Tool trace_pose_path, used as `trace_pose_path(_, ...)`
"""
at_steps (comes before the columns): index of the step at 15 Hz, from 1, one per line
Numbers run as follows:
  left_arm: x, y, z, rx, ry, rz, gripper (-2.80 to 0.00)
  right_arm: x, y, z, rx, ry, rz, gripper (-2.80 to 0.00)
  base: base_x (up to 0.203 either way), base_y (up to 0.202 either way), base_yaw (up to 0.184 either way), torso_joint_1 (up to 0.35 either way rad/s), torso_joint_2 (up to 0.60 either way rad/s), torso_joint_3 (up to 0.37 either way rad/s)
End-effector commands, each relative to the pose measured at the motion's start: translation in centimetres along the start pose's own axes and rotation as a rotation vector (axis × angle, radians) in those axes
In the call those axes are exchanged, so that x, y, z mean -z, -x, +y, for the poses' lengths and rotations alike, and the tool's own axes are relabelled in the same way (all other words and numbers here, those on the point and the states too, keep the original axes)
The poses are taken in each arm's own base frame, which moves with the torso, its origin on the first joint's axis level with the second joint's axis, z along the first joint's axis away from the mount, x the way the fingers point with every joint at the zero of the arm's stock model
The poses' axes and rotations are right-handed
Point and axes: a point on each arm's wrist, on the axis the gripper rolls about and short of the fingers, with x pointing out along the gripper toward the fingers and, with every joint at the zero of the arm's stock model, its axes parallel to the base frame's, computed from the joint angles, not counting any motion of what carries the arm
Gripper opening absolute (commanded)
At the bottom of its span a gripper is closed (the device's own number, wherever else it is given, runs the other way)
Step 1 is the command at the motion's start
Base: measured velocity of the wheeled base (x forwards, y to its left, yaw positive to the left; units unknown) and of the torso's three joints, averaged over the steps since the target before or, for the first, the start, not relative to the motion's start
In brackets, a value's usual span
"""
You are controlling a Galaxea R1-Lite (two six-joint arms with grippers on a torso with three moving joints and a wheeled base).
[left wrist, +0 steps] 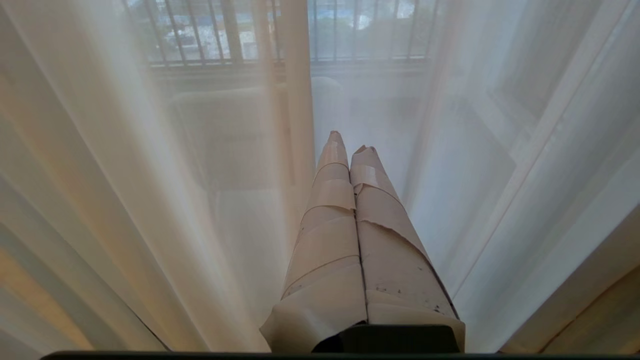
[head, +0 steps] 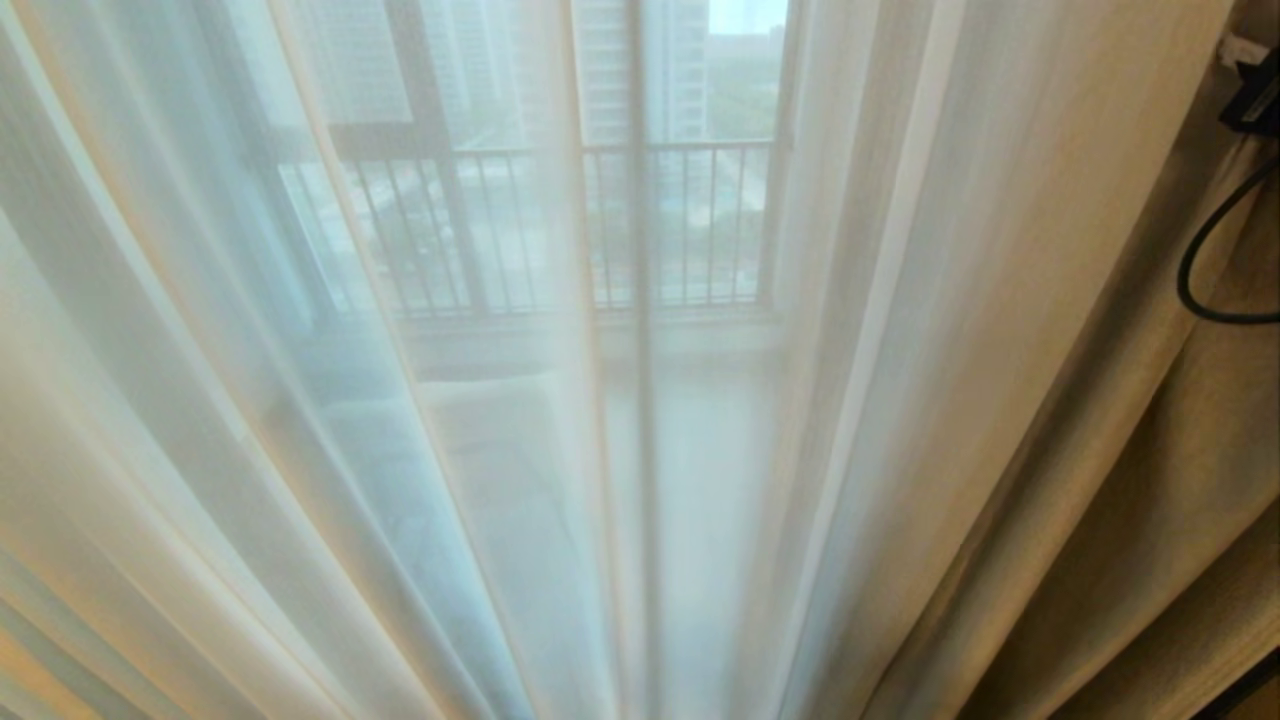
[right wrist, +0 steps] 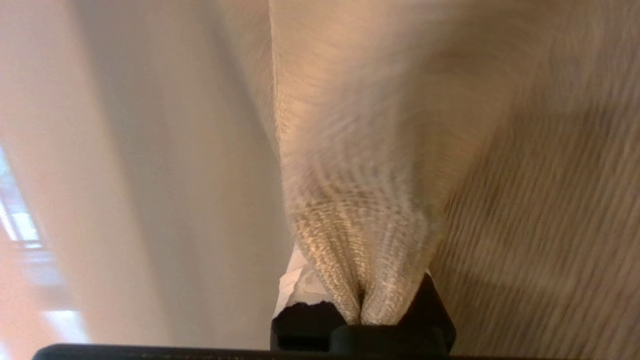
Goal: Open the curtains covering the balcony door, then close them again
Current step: Close the outer curtains on both sides
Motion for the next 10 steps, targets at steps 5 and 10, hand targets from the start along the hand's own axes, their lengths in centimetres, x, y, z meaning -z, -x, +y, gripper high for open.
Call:
trace_pose_path(5,0.0,0.0,0.0,0.000,0.000,-0.001,-2.80,-3.8,1.9,3.9,-0.110,-0.031,-0.089,-2.80,0.000,0.000,0.000,0.000,0.00,0.000)
trace_pose_path(10,0.0,0.0,0.0,0.000,0.000,-0.001,-2.80,-4.8,2.9,8.2,-0.247,-0.033,-0.114,-2.80,0.000,0.000,0.000,0.000,0.00,0.000)
